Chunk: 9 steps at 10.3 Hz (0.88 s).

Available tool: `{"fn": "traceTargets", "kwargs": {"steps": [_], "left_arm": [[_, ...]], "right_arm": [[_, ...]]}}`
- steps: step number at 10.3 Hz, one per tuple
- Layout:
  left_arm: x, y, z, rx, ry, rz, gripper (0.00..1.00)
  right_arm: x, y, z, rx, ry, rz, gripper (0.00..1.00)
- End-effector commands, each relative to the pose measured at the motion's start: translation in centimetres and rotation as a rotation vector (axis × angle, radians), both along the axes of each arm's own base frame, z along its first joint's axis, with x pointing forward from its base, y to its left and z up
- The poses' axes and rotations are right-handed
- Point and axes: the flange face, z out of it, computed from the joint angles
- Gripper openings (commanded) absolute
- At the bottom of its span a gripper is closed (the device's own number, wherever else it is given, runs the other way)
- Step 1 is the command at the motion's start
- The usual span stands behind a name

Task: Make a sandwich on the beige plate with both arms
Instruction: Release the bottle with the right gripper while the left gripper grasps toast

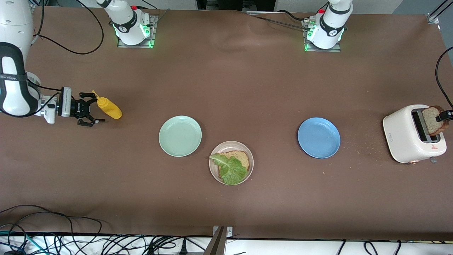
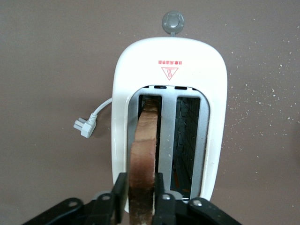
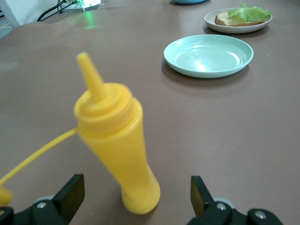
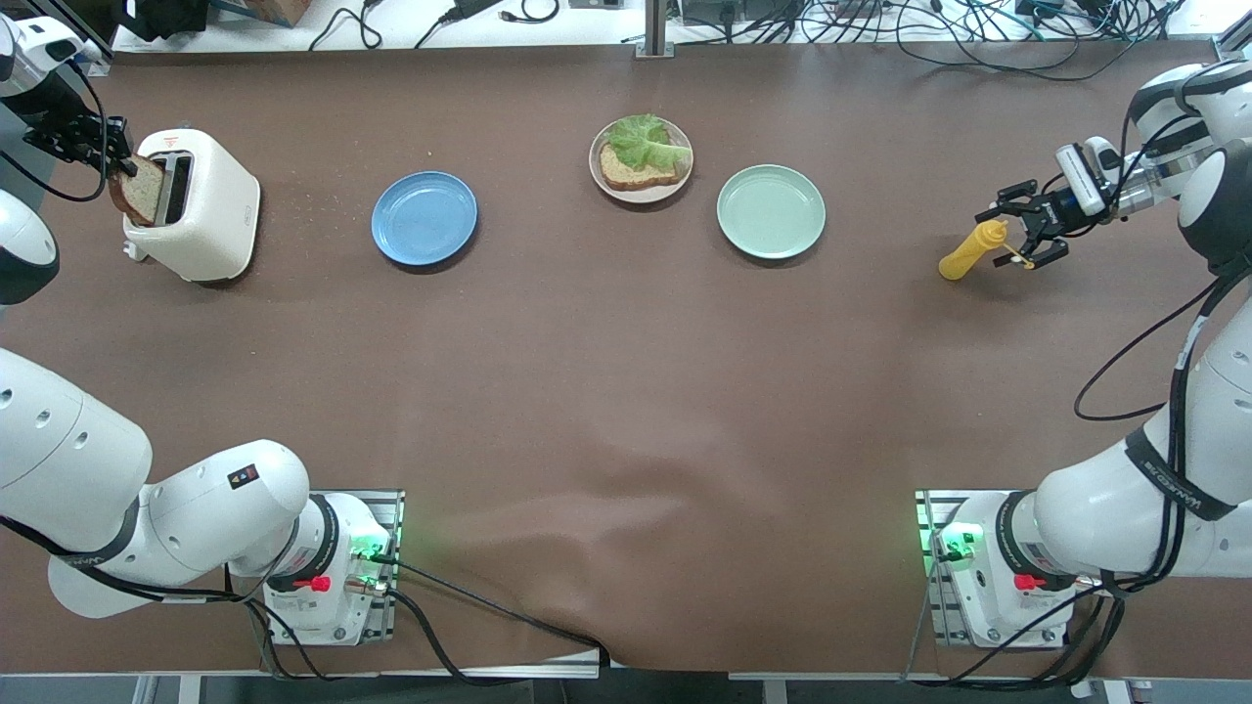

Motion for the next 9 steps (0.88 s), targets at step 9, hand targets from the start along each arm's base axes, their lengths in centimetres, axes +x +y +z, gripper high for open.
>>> {"fn": "traceTargets", "kwargs": {"steps": [9], "left_arm": [[4.8,-6.8,11.3,-0.173,-0.036,-0.049,0.00]], "right_arm": [[11.4,1.5,18.0,-0.310,0.484,-0.145,1.00]]}}
